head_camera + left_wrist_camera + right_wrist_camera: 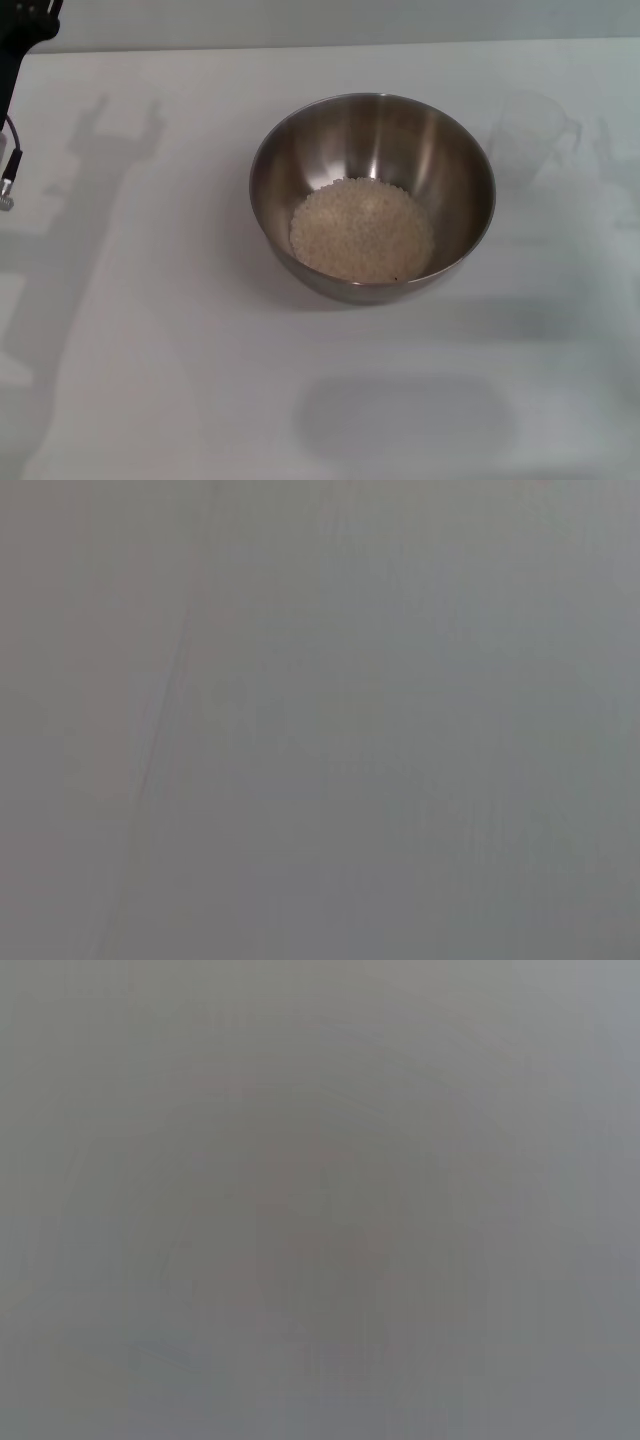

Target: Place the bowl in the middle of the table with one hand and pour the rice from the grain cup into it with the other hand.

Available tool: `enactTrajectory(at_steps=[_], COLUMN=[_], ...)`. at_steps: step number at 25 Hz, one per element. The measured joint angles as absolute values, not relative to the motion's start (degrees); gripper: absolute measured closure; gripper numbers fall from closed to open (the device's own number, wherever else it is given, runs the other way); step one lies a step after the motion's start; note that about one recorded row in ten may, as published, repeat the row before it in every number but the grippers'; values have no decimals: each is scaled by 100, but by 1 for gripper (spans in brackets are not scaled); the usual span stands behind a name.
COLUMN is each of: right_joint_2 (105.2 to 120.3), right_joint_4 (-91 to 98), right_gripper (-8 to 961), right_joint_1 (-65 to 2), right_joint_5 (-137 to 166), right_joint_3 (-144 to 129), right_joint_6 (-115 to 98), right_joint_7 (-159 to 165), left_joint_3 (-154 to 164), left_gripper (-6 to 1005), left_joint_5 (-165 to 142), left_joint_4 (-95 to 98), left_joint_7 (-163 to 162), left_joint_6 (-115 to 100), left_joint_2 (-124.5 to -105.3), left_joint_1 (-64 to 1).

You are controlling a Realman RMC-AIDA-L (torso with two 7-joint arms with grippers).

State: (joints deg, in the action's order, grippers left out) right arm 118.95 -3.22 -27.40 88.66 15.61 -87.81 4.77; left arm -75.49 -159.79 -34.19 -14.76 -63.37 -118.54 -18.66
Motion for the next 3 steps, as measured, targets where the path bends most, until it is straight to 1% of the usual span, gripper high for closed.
enactTrajectory(at_steps=[3], right_joint_2=[11885], right_joint_4=[-185], right_gripper=[555], right_joint_1=[-2850], right_joint_5=[8842], right_joint_3=[1596], right_joint_6=[-8801], right_joint_7=[486], left_joint_3=[-7542], left_gripper=[277], left_joint_5=[-15986], left_joint_4=[-3419], left_joint_7=[-1465], left_joint_6=[-6366], left_joint_2=[-11856], left_joint_1=[-1802])
